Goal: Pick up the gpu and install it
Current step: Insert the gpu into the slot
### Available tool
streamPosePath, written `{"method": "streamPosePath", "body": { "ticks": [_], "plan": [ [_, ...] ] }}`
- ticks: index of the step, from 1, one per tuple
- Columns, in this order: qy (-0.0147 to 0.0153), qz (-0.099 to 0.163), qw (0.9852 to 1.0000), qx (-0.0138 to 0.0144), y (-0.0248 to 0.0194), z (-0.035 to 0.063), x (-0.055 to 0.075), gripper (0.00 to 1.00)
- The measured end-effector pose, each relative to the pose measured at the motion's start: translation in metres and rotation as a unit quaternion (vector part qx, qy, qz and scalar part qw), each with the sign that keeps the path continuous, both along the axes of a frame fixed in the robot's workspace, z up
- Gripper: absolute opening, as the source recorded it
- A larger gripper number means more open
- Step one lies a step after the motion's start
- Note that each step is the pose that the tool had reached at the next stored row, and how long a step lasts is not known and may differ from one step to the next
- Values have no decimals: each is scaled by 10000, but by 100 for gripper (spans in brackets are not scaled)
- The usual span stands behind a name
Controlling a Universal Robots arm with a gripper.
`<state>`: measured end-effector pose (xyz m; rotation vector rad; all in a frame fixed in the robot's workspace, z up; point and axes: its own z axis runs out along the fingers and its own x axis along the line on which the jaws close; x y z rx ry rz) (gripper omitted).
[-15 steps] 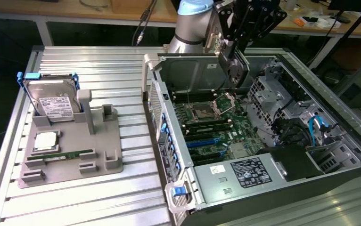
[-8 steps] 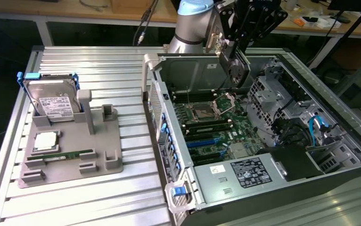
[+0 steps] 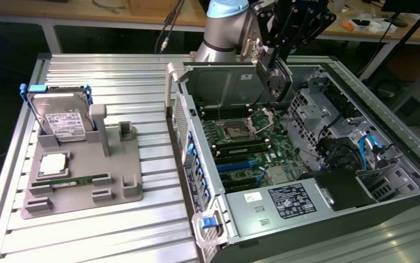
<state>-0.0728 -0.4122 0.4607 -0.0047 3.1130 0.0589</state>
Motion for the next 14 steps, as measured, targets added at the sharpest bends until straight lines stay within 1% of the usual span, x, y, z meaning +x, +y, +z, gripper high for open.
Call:
{"method": "streamPosePath", "body": {
  "ticks": [5,10,14],
  "plan": [
    [14,0,10000,-1,-1,0,112,27],
    [26,0,10000,0,-5,0,277,27],
    [26,0,10000,0,-4,0,287,27]
  ]
}}
